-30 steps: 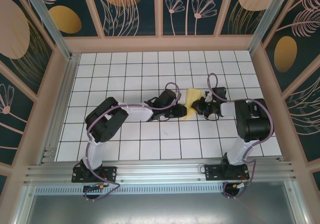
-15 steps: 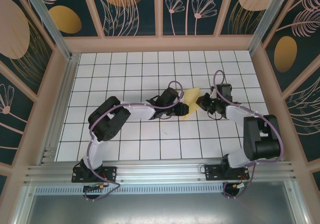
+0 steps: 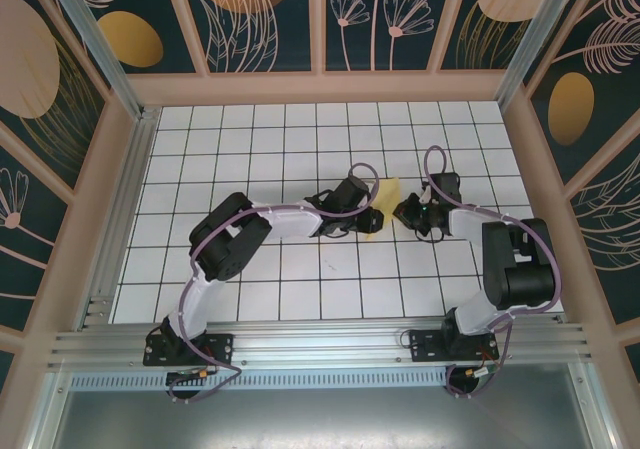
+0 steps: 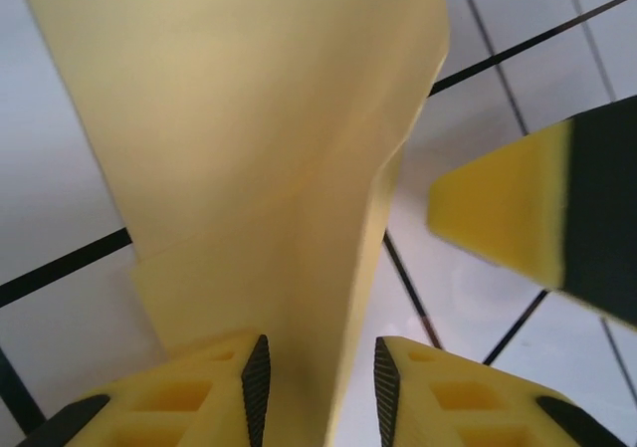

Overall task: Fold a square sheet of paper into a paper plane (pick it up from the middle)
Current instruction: Fourth fold the wing at the center of the table.

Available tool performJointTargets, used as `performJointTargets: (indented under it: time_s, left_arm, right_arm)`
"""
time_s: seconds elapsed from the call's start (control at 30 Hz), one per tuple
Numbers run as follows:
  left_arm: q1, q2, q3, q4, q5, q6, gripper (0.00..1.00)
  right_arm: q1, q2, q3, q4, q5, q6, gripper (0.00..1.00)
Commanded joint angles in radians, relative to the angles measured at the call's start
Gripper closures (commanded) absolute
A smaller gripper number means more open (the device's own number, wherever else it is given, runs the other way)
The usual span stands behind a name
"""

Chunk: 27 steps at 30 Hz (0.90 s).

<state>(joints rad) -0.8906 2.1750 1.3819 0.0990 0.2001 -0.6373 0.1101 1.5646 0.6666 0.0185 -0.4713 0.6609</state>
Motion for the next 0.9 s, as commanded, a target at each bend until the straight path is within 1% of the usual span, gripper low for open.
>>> performJointTargets:
  time_s: [0.0,0.17,0.23,0.37,0.53,0.7,0.77,0.87]
  left_arm:
    - [0.000,0.029,0.037,-0.038,0.002,0.022,0.70]
    - [-0.001,0.032,0.039,-0.040,0.016,0.018,0.88]
    - [0.000,0.030,0.037,-0.038,0.025,0.019,0.93]
    - [-0.001,0.020,0.013,0.001,0.077,0.004,1.00]
    - [0.009,0.005,-0.050,0.084,0.156,-0.054,1.00]
    - [0.038,-0.005,-0.145,0.240,0.244,-0.199,1.00]
    - [0.044,-0.007,-0.159,0.254,0.241,-0.238,1.00]
    - [0.048,-0.012,-0.158,0.208,0.199,-0.263,1.00]
  right_arm:
    - [-0.003,-0.011,0.009,0.002,-0.007,-0.007,0.96]
    - [-0.005,-0.004,0.000,0.022,-0.032,-0.003,0.96]
    - [-0.005,0.003,-0.003,0.029,-0.043,-0.003,0.96]
    - [-0.008,0.004,-0.013,0.064,-0.091,-0.004,0.96]
    - [-0.014,-0.037,-0.056,0.140,-0.187,-0.028,0.95]
    - [-0.016,-0.004,-0.061,0.155,-0.237,-0.061,0.95]
    - [-0.015,0.020,-0.060,0.175,-0.253,-0.060,0.94]
    - [-0.016,0.058,-0.052,0.190,-0.261,-0.061,0.94]
